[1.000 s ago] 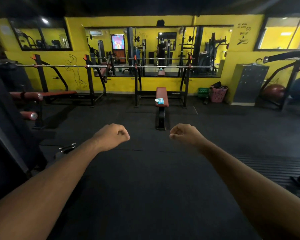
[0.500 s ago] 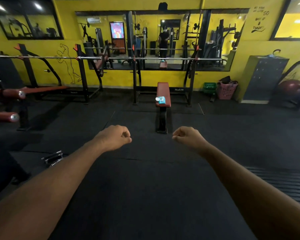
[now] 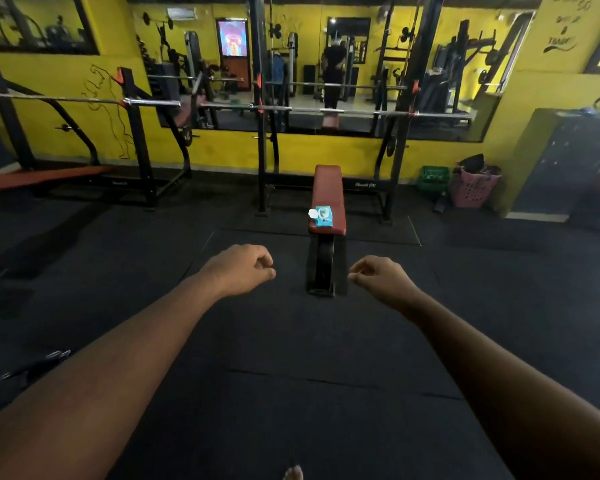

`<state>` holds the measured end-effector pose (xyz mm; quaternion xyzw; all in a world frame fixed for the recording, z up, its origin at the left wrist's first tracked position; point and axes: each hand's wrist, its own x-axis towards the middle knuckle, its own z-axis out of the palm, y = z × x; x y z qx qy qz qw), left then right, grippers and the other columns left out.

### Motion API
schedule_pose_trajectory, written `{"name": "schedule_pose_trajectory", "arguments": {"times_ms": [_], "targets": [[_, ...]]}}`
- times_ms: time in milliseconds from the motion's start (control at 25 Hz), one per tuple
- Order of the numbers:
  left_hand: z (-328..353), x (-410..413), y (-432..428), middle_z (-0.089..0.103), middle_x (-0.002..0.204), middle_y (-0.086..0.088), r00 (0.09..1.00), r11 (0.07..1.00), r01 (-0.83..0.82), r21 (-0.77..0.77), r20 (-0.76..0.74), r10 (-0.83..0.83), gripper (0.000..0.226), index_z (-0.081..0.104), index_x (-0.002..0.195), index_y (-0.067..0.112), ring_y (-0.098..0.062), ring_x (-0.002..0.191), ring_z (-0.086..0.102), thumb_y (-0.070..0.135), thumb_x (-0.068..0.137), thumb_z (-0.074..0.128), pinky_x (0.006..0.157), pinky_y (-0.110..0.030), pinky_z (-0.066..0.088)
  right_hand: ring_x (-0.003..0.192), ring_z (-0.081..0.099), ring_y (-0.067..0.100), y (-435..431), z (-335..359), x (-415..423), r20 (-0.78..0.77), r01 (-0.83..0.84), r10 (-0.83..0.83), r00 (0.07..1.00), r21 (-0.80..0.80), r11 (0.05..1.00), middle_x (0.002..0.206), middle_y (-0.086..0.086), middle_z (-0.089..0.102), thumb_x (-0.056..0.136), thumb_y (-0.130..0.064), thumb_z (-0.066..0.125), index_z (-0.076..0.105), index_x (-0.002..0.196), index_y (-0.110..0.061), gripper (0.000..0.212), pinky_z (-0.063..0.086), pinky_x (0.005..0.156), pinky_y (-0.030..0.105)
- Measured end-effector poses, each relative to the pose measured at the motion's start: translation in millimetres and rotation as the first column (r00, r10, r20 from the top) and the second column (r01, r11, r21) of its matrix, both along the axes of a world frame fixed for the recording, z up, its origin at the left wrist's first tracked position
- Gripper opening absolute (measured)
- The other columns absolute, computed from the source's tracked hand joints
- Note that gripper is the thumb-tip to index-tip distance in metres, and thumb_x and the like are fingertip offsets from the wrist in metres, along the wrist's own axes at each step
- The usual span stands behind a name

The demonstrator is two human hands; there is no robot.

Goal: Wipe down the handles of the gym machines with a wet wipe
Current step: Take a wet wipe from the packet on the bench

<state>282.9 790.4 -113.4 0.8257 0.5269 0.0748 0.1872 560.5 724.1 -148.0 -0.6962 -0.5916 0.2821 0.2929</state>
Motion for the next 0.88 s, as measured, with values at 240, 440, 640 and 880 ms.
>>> {"name": "schedule_pose_trajectory", "arguments": {"times_ms": [240,440,640,880], "targets": [[-5.2,73.4,238.8,0.063,0.115,0.008,1.000,0.999,0.019,-0.047,-0.012,-0.019,0.031,0.060,0.120,0.030,-0.011,0.101,0.061,0.046,0.094,0.058,0.087,-0.034,0.051,0.089,0.063,0.005,226.2,-8.6,62.3,-0.007,0.062,-0.063,0.998,-0.038,0.997,0.099,-0.006,0.064,0.094,-0.028,0.062,0.063,0.106,-0.020,0.014,0.047,0.066,0.019],[-30.5,137.3,400.6,0.062,0.113,0.010,0.996,0.993,0.065,-0.103,-0.046,-0.070,0.033,0.058,0.122,0.030,-0.010,0.101,0.059,0.046,0.094,0.058,0.087,-0.034,0.050,0.090,0.061,0.005,390.6,-34.7,114.8,-0.013,0.112,-0.114,0.993,-0.077,0.991,0.097,-0.007,0.065,0.092,-0.029,0.065,0.066,0.103,-0.019,0.014,0.050,0.077,0.025],[-82.5,200.0,576.9,0.060,0.112,0.011,0.995,0.984,0.073,-0.161,-0.055,-0.082,0.033,0.058,0.123,0.031,-0.009,0.101,0.058,0.046,0.093,0.059,0.088,-0.035,0.051,0.091,0.062,0.008,571.5,-93.7,170.6,-0.076,0.159,-0.167,0.983,-0.104,0.982,0.098,-0.006,0.066,0.090,-0.033,0.065,0.065,0.098,-0.023,0.012,0.055,0.081,0.032],[-132.7,279.1,764.6,0.061,0.114,0.009,0.986,0.951,0.080,-0.298,-0.114,-0.119,0.034,0.058,0.123,0.030,-0.011,0.102,0.059,0.044,0.092,0.061,0.085,-0.032,0.049,0.093,0.064,0.013,749.6,-165.4,217.5,-0.104,0.267,-0.299,0.949,-0.245,0.932,0.104,-0.004,0.068,0.085,-0.036,0.067,0.068,0.100,-0.024,0.020,0.054,0.085,0.035]]}}
